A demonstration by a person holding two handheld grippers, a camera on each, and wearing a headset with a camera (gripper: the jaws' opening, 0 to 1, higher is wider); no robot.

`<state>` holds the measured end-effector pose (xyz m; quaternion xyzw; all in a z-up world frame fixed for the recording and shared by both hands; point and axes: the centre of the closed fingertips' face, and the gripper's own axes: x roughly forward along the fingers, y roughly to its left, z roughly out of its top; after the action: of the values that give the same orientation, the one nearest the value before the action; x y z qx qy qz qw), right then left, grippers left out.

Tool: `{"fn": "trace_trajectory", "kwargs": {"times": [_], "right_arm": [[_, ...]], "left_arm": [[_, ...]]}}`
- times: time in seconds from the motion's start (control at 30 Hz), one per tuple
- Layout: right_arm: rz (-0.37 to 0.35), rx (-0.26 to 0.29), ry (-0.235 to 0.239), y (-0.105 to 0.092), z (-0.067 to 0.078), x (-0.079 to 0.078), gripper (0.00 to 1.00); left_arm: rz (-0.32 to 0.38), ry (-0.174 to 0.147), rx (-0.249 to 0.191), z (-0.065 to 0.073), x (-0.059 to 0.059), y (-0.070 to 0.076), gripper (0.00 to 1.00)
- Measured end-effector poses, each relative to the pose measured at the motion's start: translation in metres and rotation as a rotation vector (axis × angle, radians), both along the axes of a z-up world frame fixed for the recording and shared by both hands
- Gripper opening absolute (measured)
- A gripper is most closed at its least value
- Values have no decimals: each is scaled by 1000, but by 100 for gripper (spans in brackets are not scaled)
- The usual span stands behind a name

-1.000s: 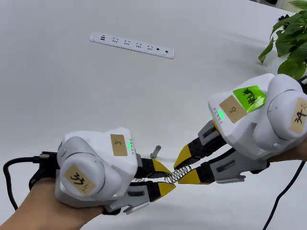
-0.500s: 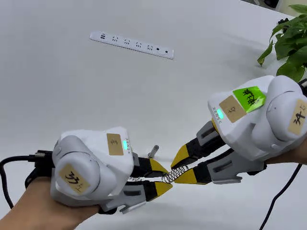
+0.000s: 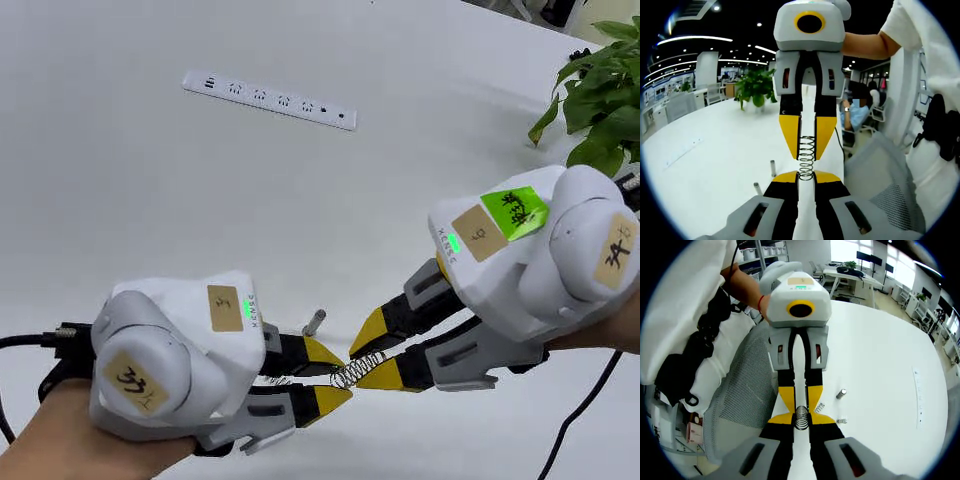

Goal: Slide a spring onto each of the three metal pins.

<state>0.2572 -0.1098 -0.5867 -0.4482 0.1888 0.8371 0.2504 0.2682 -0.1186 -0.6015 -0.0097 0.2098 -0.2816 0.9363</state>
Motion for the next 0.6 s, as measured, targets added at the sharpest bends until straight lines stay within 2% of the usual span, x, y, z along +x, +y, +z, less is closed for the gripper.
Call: {"fn": "trace_trajectory", "kwargs": {"times": [0.17,0.27,0.6], "right_arm": [[-2,1,-4,0,0,0,12],[-3,3,-3,0,0,0,12],[-48,29,-16,4,6,9,12]], "left_arm": [[7,-12,-12,6,-1,2,12],[15,-15,-3,8,-3,5,15],[54,-8,9,9,-18,18,22]]}}
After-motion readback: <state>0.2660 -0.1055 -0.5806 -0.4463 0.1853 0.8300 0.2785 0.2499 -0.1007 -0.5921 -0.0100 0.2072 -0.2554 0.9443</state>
